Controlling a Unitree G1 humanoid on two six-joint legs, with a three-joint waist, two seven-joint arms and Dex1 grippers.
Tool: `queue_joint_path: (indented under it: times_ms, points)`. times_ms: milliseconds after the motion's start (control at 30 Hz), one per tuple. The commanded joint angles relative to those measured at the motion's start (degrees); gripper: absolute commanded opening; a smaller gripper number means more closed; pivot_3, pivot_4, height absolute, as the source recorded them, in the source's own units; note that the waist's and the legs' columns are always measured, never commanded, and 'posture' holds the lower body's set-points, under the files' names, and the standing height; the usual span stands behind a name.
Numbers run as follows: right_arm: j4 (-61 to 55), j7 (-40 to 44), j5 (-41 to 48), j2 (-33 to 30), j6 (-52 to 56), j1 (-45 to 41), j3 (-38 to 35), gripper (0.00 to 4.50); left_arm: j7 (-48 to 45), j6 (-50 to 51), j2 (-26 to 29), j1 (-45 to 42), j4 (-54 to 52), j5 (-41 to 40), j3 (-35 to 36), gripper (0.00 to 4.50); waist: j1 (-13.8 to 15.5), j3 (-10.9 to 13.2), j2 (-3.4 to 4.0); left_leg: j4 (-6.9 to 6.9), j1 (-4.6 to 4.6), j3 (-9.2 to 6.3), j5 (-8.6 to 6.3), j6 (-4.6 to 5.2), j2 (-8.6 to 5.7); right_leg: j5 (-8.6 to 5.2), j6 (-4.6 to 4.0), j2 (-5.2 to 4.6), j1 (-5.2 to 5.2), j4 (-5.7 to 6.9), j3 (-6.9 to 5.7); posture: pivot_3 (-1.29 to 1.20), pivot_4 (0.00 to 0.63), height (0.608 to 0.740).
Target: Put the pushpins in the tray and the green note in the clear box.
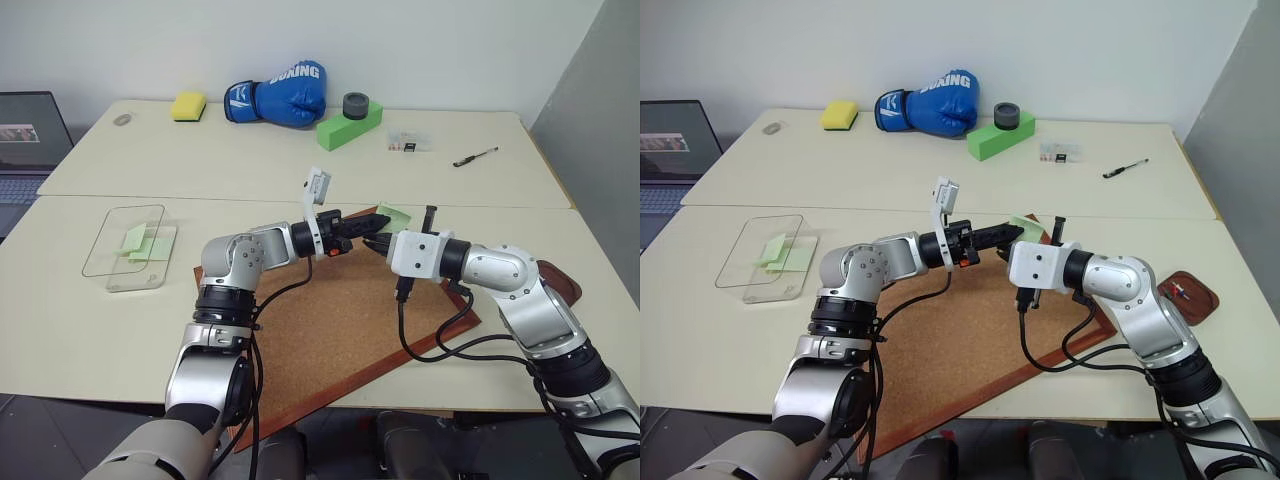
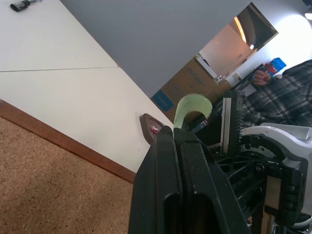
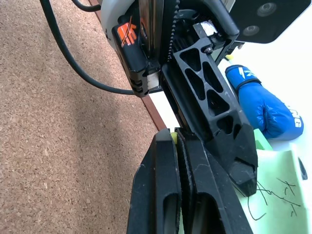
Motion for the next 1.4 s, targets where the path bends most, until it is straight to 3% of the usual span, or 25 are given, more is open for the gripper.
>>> queue_joint_path:
  times_ms: [33, 767, 933, 1100, 1400]
  points:
    - [-3.37, -0.42, 0.33, 0.29, -0.26, -0.89, -1.15, 0.0, -0.82, -0.54, -0.12, -1.31, -0.6, -0.15, -0.67, 0.04, -0.01, 0.0, 0.0, 0.0, 0.01, 0.0, 0.01, -0.01, 0.0, -0.01, 0.01, 0.0, 0.0, 0.03, 0.0, 0.0, 0.15, 0.74]
    - [-9.49, -2.38, 1.79, 0.06, 1.12, 0.25, -4.61, 0.0, 4.16, -9.91, -1.33, -0.09, 1.75, 5.65, -0.73, 0.04, 0.02, 0.0, 0.0, 0.02, 0.09, 0.0, 0.03, -0.04, -0.02, -0.12, 0.19, 0.0, 0.02, 0.17, 0.02, 0.0, 0.15, 0.74]
    - [-15.49, -4.59, 3.96, -1.44, 9.83, 7.84, -12.55, 0.0, 3.74, -11.59, 0.7, 1.64, -3.22, 6.37, -0.7, 0.04, 0.16, 0.0, 0.0, 0.01, 0.09, -0.01, 0.03, -0.04, -0.02, -0.12, 0.19, 0.0, 0.03, 0.17, 0.02, 0.0, 0.15, 0.74]
    - [-19.79, -9.55, 2.11, -2.84, 21.69, 21.13, -25.32, 0.0, 3.64, -12.37, 3.49, 4.93, -10.76, 6.56, -1.28, 0.04, 0.68, -0.01, 0.0, 0.0, 0.1, 0.01, 0.03, -0.04, -0.05, -0.13, 0.17, -0.02, 0.03, 0.2, 0.06, 0.0, 0.15, 0.74]
    - [-13.13, -15.67, 0.59, -4.18, 25.61, 36.81, -43.25, 0.0, 2.46, -12.63, 4.75, 7.25, -17.3, 6.1, -3.26, 0.04, 1.18, -0.01, -0.01, 0.02, 0.35, 0.09, 0.03, -0.03, -0.06, -0.15, 0.19, -0.02, 0.16, 0.27, 0.13, 0.0, 0.15, 0.74]
